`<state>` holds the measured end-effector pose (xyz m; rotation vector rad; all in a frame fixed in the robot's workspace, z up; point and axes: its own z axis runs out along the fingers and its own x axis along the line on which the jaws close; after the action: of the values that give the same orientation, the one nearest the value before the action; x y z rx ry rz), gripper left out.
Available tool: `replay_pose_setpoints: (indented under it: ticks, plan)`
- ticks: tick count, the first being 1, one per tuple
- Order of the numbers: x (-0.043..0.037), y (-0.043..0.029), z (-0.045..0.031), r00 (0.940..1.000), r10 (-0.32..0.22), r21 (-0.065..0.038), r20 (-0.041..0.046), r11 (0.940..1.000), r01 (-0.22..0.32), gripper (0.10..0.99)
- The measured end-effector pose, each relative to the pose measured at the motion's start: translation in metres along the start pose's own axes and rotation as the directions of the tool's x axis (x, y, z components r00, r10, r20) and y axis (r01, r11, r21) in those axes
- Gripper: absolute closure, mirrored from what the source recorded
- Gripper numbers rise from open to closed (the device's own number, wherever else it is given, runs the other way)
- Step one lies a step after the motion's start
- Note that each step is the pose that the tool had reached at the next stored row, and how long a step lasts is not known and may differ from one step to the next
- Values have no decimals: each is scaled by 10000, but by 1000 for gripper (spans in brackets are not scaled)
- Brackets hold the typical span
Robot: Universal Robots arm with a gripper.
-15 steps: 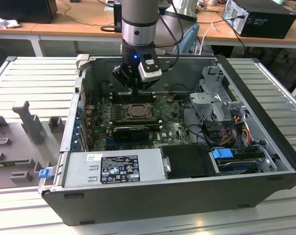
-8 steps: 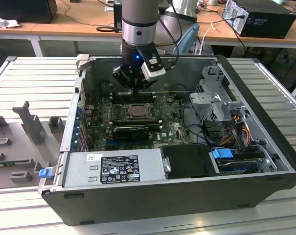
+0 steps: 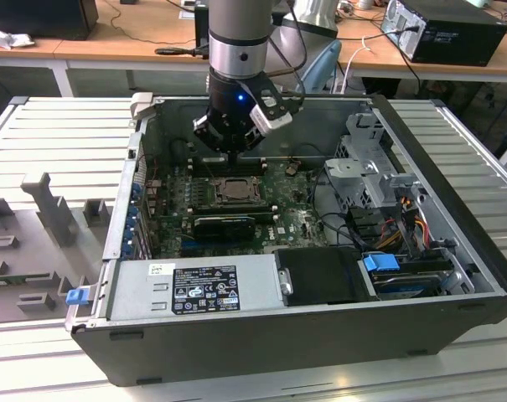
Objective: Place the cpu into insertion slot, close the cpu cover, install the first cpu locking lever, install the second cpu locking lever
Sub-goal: 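Install the first cpu locking lever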
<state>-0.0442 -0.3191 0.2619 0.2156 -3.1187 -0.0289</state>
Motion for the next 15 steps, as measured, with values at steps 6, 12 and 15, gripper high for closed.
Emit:
replay_pose_setpoints:
  ticks: [6, 12, 15]
  plan:
    - [217, 30, 8, 9987, -519, 9, 15, 9987, 519, 980]
    - [293, 42, 21, 9998, -210, 6, 19, 9998, 210, 980]
    - [375, 53, 27, 9999, -145, 4, 22, 9999, 145, 980]
